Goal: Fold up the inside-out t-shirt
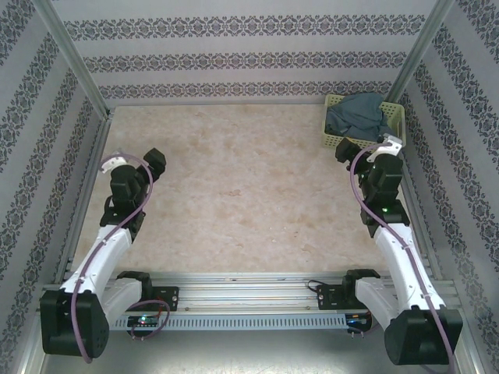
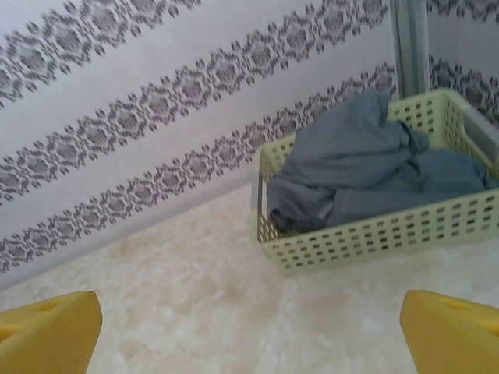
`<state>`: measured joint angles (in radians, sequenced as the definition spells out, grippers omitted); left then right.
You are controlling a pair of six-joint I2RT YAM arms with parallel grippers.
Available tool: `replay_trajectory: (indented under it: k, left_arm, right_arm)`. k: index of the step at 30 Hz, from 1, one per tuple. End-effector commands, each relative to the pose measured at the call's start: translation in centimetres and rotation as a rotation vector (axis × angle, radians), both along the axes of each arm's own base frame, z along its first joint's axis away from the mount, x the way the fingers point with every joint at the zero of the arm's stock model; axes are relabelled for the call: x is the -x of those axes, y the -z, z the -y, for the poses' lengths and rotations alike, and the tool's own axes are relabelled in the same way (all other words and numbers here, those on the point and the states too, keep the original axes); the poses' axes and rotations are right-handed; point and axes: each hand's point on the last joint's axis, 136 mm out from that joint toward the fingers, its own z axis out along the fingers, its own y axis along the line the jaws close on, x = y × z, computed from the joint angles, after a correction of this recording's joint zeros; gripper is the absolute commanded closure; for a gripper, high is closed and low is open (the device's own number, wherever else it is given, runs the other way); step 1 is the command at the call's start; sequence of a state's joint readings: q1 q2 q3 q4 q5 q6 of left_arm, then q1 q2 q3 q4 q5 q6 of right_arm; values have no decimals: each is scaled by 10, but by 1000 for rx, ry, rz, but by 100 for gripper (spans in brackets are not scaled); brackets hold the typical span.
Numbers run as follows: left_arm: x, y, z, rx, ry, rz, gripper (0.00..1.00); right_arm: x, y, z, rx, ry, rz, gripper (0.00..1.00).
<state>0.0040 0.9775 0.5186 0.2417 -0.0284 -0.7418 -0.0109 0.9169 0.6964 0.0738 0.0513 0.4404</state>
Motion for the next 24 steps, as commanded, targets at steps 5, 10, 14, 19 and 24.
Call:
replay_trajectory:
  k: [5,10,14,19,24]
  left_arm:
    - [-31,-5,49,142,268,27,0]
    - [-40,8,88,114,365,-7,0]
    - [-37,15,113,2,422,-58,0]
    - [-31,22,120,-60,431,-78,0]
    - [-28,27,121,-80,440,-85,0]
  right_arm:
    - [-36,16,15,-52,107,-94,2]
    - [-93,41,28,-45,196,-183,2]
    - [-136,53,38,-16,251,-225,2]
    - [-176,81,61,47,363,-338,2]
    - [-198,114,82,35,431,-428,2]
